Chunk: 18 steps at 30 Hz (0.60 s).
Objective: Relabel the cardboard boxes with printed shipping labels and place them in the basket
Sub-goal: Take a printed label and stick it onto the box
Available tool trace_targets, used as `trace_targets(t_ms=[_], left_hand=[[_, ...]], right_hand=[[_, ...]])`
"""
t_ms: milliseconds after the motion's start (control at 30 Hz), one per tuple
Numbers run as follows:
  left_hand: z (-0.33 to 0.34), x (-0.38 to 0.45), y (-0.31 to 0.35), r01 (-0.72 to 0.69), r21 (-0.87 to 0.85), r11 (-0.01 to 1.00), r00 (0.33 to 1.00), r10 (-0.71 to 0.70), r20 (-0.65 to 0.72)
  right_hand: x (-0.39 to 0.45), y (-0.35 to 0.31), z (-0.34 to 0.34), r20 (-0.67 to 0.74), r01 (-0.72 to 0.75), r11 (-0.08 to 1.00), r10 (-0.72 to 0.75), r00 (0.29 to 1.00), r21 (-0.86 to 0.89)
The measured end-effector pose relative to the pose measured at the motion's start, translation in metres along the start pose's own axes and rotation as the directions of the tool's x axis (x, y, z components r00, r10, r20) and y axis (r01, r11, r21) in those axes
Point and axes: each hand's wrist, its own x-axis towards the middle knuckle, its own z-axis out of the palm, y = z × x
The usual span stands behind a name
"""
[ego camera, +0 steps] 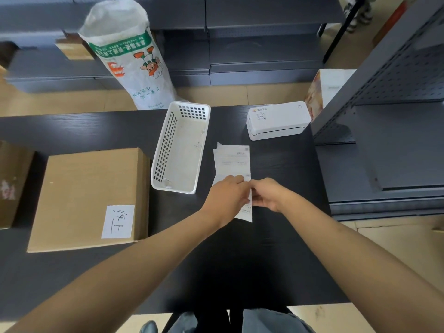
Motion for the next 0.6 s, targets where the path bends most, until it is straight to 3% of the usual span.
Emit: trace_targets(t_ms=[267,467,600], left_hand=[[-0.016,-0.015,-0.003,-0.123,-0.069,0.990,0.978,0.133,0.160],[-0.044,-0.034,-0.017,-0.119,-0.116,0.986,0.915,0.154,0.373],[-0.061,-0.038,-0.018,-0.085,-0.132,0.988,0.901,0.132,0.413]], right_hand=[[0.012,0.002,-0.013,-0.160,0.002,1.000,-0.001,0.987,0.007],[0.022,0.008,-0.010,-0.255,-0.013,0.987,-0.028,0.967,-0.160],[0.026,0.014,-0.008,-0.309,-0.049,0.908,-0.091,0.947,-0.417]])
